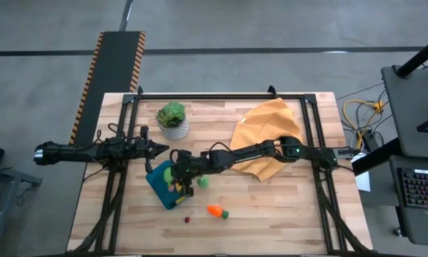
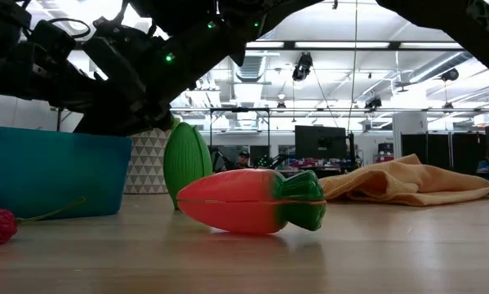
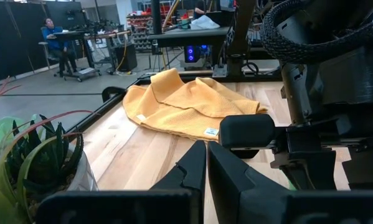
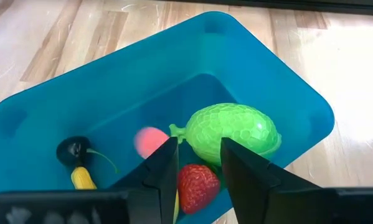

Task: Pick and placing Produce into tupperware
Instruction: Put the orange carrot into the blue bin

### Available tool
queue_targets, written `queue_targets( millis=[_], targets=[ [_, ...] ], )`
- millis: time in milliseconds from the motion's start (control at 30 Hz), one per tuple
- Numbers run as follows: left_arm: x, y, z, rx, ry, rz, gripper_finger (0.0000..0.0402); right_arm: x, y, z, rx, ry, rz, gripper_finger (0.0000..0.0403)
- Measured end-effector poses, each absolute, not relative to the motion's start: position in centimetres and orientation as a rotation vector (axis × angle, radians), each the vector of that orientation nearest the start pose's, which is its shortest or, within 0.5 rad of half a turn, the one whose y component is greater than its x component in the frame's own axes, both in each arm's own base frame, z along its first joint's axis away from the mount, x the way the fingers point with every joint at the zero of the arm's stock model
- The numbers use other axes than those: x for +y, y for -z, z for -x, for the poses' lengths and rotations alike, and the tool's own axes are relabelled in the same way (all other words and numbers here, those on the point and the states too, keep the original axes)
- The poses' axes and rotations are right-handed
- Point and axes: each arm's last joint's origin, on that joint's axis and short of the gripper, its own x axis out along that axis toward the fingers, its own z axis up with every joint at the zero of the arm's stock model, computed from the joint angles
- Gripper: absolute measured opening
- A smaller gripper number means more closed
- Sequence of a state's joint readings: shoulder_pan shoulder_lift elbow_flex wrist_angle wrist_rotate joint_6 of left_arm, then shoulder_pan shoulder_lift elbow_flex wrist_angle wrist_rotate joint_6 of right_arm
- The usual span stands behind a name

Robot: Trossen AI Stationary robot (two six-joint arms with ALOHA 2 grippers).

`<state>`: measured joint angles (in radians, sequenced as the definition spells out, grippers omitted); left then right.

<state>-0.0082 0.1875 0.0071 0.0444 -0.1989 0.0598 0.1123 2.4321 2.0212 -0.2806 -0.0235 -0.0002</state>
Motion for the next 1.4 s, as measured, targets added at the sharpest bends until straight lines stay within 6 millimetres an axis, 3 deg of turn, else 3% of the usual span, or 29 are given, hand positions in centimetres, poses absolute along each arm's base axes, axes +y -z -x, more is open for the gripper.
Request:
queue_targets(
  millis=[333, 633, 900, 1167, 1400],
  targets=[
    [0.5, -15.5, -10.8, 0.141, -0.186, -0.074, 0.0, 6.3, -17.7, -54.0, 0.68, -0.147, 0.007, 0.0133],
    [0.5, -15.5, -10.8, 0.141, -0.187, -0.074, 0.0, 8.5, -22.9, -52.7, 0.587, -0.208, 0.035, 0.0192],
    [0.5, -15.5, -10.8, 0.142, -0.191, -0.074, 0.0, 11.5, -27.3, -49.9, 0.575, -0.275, 0.101, 0.0212],
    [0.5, -15.5, -10.8, 0.141, -0.192, -0.074, 0.0, 15.6, -29.4, -45.7, 0.584, -0.157, 0.276, 0.021],
    [0.5, -15.5, -10.8, 0.141, -0.196, -0.074, 0.0, 16.0, -30.6, -41.8, 0.395, -0.244, 0.174, 0.021]
  ],
)
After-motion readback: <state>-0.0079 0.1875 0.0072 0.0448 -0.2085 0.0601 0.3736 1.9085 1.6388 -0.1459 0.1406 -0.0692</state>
